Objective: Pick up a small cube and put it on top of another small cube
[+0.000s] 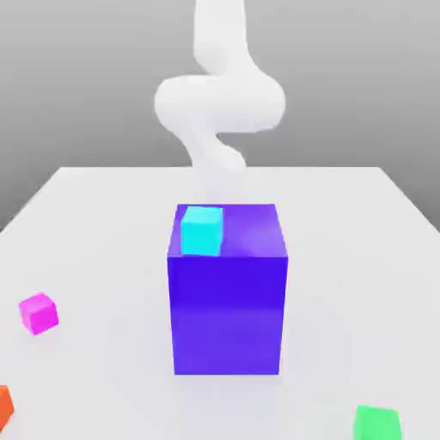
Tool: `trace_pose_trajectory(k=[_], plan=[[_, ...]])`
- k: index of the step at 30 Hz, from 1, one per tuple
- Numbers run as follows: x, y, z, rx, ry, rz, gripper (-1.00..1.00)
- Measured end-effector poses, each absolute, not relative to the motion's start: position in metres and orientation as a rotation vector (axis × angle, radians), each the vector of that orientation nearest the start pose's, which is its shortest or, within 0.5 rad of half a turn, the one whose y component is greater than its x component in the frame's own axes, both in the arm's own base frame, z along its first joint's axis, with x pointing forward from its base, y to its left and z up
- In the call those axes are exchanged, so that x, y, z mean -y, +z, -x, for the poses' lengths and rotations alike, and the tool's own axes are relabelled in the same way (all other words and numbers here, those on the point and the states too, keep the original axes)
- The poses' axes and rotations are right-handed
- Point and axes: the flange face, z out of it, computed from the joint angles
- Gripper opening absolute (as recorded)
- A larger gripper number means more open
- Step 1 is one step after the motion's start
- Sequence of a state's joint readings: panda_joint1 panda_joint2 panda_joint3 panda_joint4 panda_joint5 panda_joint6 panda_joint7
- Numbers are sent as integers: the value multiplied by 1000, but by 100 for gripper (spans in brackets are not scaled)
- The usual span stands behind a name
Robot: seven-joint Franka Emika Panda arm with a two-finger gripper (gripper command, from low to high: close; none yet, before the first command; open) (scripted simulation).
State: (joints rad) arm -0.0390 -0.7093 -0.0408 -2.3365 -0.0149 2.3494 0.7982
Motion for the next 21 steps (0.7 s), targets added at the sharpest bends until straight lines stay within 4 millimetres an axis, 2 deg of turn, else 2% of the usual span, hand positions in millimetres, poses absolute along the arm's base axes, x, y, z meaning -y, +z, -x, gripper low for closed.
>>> trace_pose_trajectory(k=[2, 5, 7, 10, 13, 16, 18, 21], plan=[[68, 624, -402, -1248, -883, 2479, 0], [117, 562, -420, -1395, -777, 2489, 0], [149, 519, -425, -1492, -702, 2487, 0], [197, 455, -419, -1638, -585, 2470, 0], [239, 390, -401, -1781, -461, 2439, 0], [275, 328, -370, -1918, -331, 2392, 0], [302, 287, -337, -2032, -242, 2333, 0], [321, 230, -291, -2154, -103, 2264, 0]])
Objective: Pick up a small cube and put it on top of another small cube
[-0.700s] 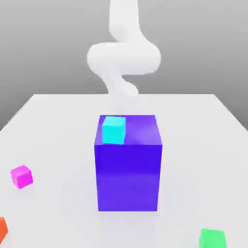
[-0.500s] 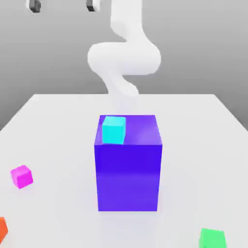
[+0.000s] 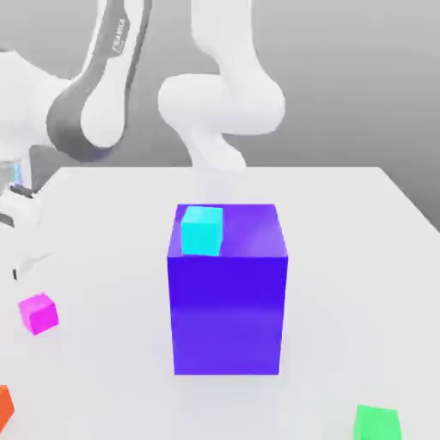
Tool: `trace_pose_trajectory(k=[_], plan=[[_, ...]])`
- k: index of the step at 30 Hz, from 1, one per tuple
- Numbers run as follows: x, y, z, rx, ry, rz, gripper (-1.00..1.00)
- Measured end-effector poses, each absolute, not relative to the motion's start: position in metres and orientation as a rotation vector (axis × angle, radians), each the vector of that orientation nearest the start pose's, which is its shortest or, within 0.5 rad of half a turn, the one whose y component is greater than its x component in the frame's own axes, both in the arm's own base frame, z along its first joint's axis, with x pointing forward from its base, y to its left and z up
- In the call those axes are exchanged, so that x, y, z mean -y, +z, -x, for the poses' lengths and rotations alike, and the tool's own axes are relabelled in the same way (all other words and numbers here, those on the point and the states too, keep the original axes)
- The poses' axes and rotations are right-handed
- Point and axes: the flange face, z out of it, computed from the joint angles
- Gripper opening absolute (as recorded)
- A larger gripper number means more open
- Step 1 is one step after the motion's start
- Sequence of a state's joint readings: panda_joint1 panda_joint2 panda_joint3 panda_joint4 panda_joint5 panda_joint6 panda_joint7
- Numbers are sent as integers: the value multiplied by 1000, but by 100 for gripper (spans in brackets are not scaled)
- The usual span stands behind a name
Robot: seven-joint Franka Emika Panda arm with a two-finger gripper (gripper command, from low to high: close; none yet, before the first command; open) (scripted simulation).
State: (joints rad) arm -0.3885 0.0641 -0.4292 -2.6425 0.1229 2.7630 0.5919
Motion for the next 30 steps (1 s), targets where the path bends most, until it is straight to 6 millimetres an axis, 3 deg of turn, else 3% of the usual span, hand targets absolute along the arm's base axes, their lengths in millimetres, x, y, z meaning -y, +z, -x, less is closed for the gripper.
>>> trace_pose_trajectory(k=[2, 7, 8, 15, 21, 23, 25, 30], plan=[[325, 198, -267, -2203, -28, 2234, 0], [327, 141, -259, -2220, -2, 2226, 0], [327, 132, -258, -2221, -1, 2225, -100], [326, 130, -258, -2221, 1, 2223, -100], [328, 188, -261, -2219, -13, 2220, -100], [318, 203, -296, -2166, -46, 2256, -100], [292, 213, -343, -2081, -61, 2322, -100], [186, 233, -452, -1838, -71, 2490, -100]])
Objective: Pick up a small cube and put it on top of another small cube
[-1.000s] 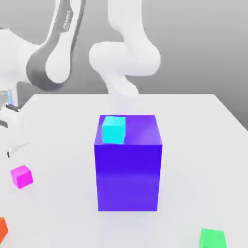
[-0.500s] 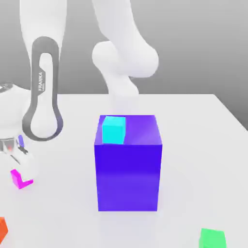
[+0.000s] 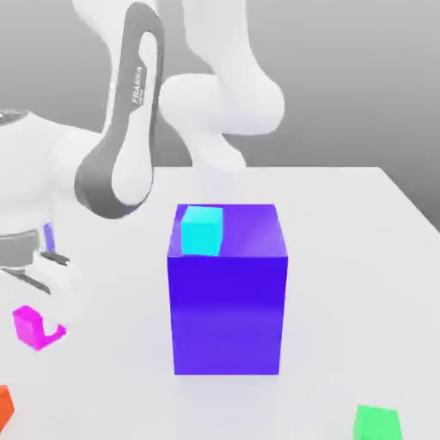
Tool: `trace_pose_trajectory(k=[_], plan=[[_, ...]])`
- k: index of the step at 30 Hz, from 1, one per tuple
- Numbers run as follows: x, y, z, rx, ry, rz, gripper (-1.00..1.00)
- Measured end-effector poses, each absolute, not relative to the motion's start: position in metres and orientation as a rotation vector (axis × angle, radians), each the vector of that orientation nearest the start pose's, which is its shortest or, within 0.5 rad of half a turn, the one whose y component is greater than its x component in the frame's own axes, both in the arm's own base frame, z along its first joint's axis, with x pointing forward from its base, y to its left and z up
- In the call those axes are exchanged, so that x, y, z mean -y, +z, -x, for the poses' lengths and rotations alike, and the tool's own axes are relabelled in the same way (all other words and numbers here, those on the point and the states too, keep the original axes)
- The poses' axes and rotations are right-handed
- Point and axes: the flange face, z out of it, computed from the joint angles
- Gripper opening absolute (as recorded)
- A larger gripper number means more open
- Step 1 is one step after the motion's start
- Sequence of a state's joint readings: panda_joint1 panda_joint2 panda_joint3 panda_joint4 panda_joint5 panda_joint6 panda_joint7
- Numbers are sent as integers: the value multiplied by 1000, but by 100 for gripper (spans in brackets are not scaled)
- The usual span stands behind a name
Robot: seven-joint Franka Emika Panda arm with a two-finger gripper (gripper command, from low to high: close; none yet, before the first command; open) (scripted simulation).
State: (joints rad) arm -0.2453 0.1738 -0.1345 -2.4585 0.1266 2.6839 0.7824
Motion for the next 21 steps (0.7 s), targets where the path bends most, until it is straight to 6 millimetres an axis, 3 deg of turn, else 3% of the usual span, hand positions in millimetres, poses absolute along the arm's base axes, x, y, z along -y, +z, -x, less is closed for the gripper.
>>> trace_pose_trajectory(k=[5, 8, 11, 13, 15, 16, 21], plan=[[64, 242, -505, -1628, -45, 2632, -100], [-10, 247, -518, -1510, -34, 2702, -100], [-84, 250, -518, -1394, -22, 2771, -100], [-134, 239, -515, -1316, -12, 2826, -100], [-181, 205, -510, -1240, -4, 2878, -100], [-192, 190, -508, -1222, -2, 2889, 100], [-192, 190, -508, -1222, -2, 2889, 100]])
